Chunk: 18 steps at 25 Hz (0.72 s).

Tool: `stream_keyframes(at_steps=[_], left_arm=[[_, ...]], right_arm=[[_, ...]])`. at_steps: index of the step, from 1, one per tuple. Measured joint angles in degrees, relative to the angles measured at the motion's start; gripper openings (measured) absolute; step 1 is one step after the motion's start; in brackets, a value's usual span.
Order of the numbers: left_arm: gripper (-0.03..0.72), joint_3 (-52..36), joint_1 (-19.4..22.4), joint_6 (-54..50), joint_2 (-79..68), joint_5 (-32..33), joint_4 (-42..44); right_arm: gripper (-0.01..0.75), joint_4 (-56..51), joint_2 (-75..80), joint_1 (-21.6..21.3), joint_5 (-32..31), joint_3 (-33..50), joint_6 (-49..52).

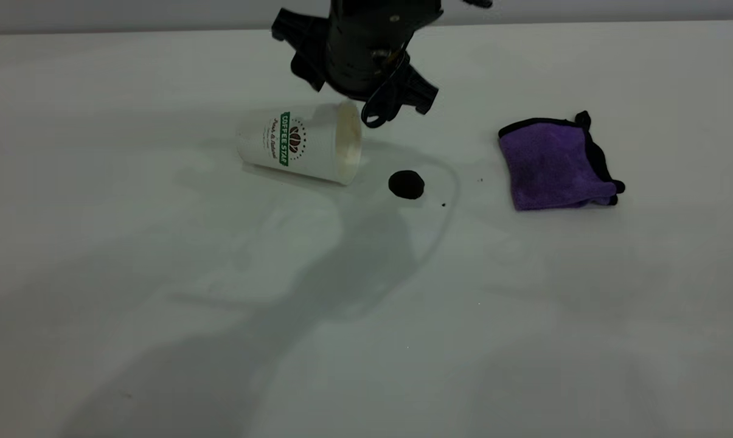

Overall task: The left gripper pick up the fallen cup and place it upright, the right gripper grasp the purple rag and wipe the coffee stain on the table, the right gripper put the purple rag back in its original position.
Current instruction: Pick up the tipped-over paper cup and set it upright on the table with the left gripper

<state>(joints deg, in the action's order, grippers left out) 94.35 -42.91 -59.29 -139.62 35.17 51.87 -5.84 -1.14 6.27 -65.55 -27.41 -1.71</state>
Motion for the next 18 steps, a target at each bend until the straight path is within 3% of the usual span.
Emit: stream_keyframes(at_steps=[14, 18], left_arm=[[0.589, 0.1, 0.0, -2.2, -3.4, 5.1, 3.2], [0.545, 0.1, 0.0, -4.7, -3.4, 6.5, 6.4]], right_arm=[[0.438, 0.0, 0.0, 0.0, 0.0, 0.0, 0.0], [0.438, 0.0, 0.0, 0.0, 0.0, 0.0, 0.0]])
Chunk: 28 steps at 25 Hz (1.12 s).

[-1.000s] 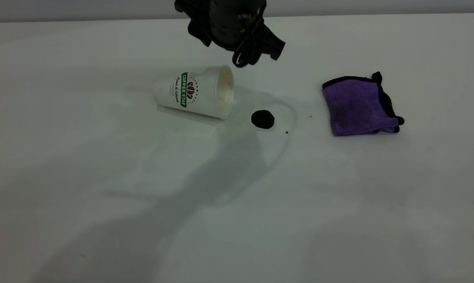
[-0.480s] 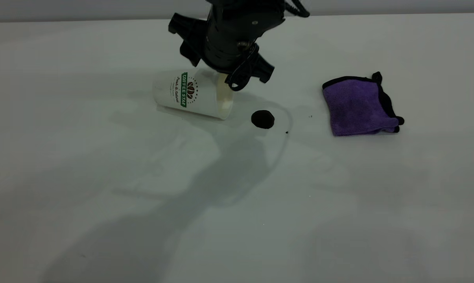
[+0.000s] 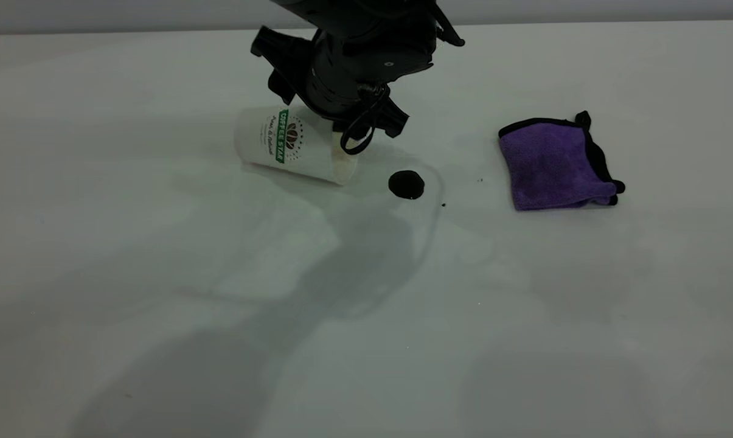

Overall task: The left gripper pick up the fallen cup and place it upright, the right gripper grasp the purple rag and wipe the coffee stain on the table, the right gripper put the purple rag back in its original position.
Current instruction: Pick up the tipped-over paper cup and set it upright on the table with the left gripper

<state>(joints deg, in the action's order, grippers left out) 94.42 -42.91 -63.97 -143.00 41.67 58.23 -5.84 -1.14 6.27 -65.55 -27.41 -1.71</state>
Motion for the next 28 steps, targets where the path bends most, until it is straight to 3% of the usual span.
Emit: stream_keyframes(at_steps=[6, 11, 12, 16, 23, 28], left_arm=[[0.352, 0.0, 0.0, -0.6, 0.0, 0.8, 0.5], [0.074, 0.0, 0.0, 0.7, 0.0, 3.7, 0.5], [0.046, 0.0, 0.0, 2.1, 0.0, 4.8, 0.6], [0.013, 0.0, 0.2, 8.8, 2.3, 6.3, -2.2], [0.011, 0.0, 2.4, 25.8, 13.2, 5.3, -14.6], [0.011, 0.0, 8.0, 40.5, 18.9, 4.4, -29.1]], right_arm=[[0.438, 0.0, 0.0, 0.0, 0.0, 0.0, 0.0], [0.438, 0.0, 0.0, 0.0, 0.0, 0.0, 0.0], [0.438, 0.0, 0.0, 0.0, 0.0, 0.0, 0.0], [0.438, 0.0, 0.0, 0.0, 0.0, 0.0, 0.0], [0.438, 0.0, 0.0, 0.0, 0.0, 0.0, 0.0], [0.438, 0.0, 0.0, 0.0, 0.0, 0.0, 0.0]])
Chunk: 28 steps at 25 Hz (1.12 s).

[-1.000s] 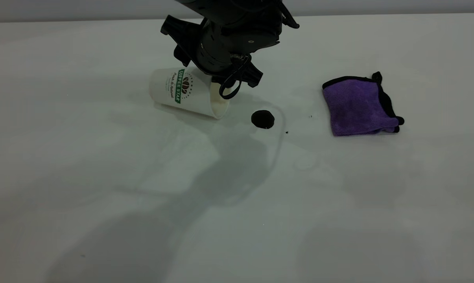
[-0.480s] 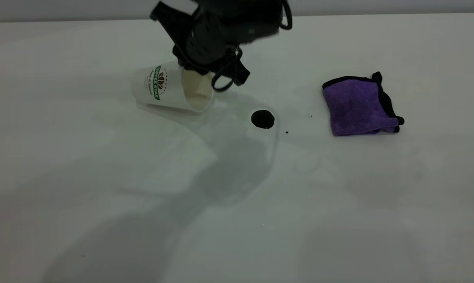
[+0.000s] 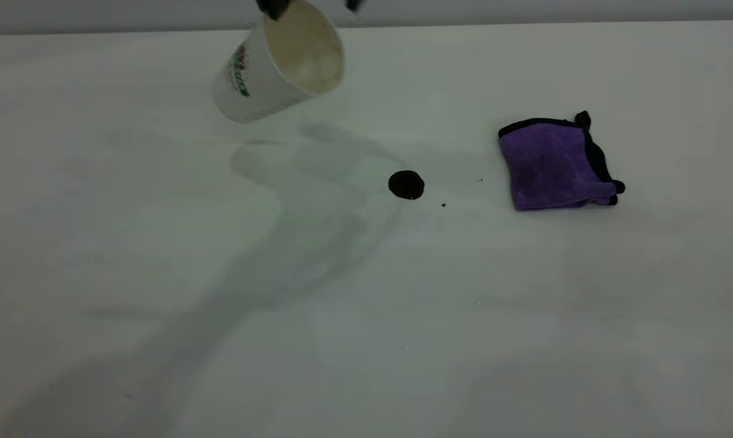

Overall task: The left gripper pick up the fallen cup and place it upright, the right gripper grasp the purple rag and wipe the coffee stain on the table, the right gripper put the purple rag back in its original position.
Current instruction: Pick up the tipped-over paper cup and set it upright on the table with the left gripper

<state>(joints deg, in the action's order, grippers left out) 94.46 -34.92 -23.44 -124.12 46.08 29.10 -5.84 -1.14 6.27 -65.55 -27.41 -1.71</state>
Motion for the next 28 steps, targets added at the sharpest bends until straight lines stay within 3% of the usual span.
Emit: stream_keyframes(at_steps=[7, 13, 18, 28], left_arm=[[0.011, 0.0, 15.2, 24.4, 0.0, -4.0, -27.6], [0.011, 0.0, 24.6, 50.6, -2.3, -3.9, -51.4], [0.011, 0.0, 26.1, 62.5, -5.5, -5.4, -59.2], [0.011, 0.0, 25.6, 64.9, -8.8, -8.1, -60.3]], right_arm=[[0.438, 0.0, 0.0, 0.0, 0.0, 0.0, 0.0], [0.438, 0.0, 0.0, 0.0, 0.0, 0.0, 0.0], [0.438, 0.0, 0.0, 0.0, 0.0, 0.0, 0.0], [0.438, 0.0, 0.0, 0.0, 0.0, 0.0, 0.0]])
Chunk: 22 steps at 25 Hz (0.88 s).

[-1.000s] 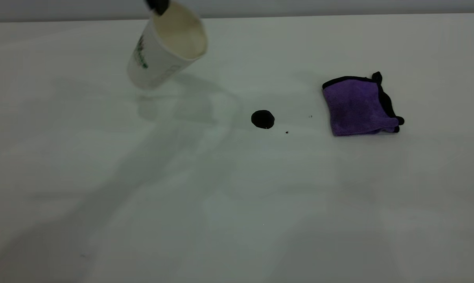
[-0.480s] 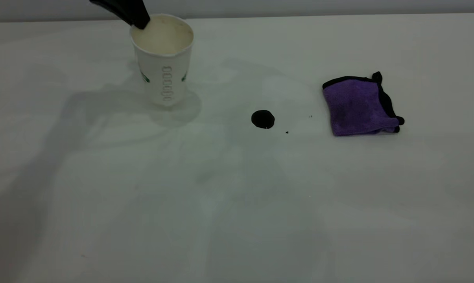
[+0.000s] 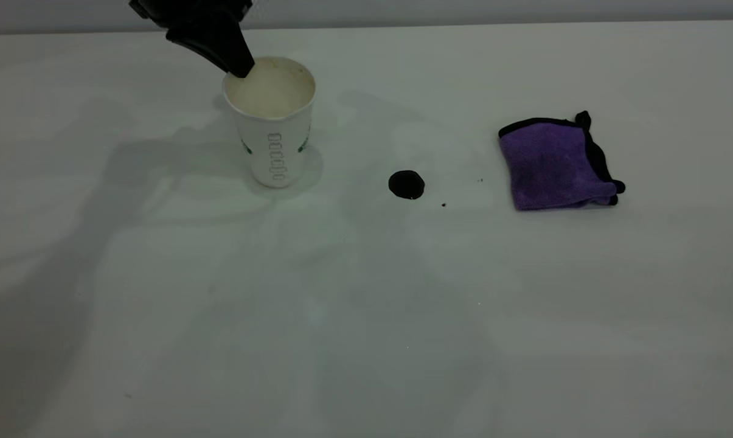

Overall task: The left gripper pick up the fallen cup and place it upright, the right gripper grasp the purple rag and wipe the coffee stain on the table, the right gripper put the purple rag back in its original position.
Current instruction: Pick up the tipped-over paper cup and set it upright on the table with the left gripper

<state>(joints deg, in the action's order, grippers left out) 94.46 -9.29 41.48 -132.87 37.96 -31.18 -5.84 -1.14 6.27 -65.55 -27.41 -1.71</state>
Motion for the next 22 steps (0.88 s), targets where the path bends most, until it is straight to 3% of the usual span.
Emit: stream_keyframes(at_steps=[11, 14, 22], left_arm=[[0.047, 0.0, 0.0, 0.1, -0.3, -0.6, -0.3], [0.126, 0.0, 0.0, 0.1, -0.3, -0.3, -0.3], [0.455, 0.9, 0.0, -0.4, -0.3, 0.9, -0.1]], right_arm=[[0.438, 0.0, 0.0, 0.0, 0.0, 0.0, 0.0], [0.438, 0.0, 0.0, 0.0, 0.0, 0.0, 0.0], [0.438, 0.0, 0.0, 0.0, 0.0, 0.0, 0.0]])
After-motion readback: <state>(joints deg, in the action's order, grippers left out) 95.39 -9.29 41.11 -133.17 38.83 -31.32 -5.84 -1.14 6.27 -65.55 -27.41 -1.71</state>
